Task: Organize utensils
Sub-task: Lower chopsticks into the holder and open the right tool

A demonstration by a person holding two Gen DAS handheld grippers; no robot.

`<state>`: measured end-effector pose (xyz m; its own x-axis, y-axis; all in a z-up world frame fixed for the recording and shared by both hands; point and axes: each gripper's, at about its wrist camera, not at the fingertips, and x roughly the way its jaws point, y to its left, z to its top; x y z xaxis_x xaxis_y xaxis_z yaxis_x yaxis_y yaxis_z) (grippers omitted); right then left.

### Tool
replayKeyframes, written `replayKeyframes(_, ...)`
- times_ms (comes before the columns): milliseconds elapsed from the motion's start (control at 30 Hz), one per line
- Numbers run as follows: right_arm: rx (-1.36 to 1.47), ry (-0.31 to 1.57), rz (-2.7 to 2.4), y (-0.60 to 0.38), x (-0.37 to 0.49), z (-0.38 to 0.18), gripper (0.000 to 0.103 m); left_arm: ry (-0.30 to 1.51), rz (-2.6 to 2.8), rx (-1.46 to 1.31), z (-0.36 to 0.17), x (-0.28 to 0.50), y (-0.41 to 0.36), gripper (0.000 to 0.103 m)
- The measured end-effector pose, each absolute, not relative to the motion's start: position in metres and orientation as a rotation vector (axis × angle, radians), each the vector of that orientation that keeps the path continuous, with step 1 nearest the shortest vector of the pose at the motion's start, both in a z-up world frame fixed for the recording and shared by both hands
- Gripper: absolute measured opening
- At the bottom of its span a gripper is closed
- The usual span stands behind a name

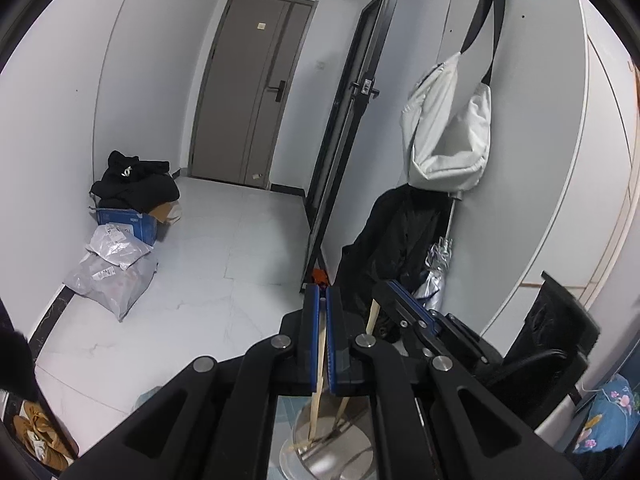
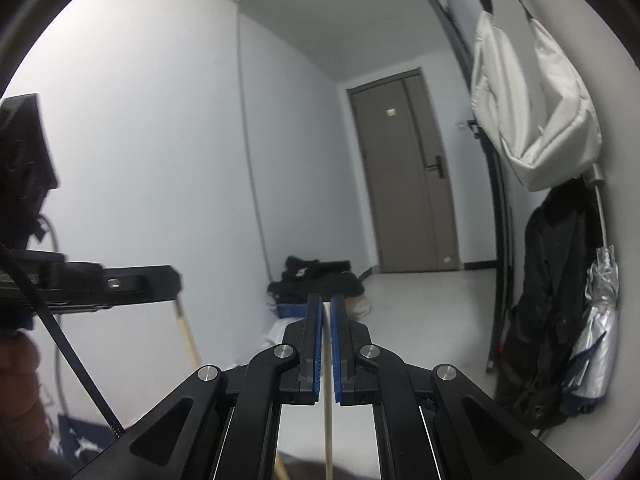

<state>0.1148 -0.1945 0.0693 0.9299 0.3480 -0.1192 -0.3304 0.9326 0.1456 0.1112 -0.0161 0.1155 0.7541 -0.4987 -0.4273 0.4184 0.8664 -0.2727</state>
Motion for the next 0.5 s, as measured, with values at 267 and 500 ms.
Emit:
replayKeyframes(267,0.060,0.219,0.463,-0.189,0.084,0.064,0.004,0.627,-0.513,-0.128,0.093,0.109,-0.022,0.000)
replayKeyframes(500,0.035,0.357,0.502,-0.183,0.076,0.047,0.007,0.757,-0.500,-0.151,0.080,0.107,-0.020,0.001)
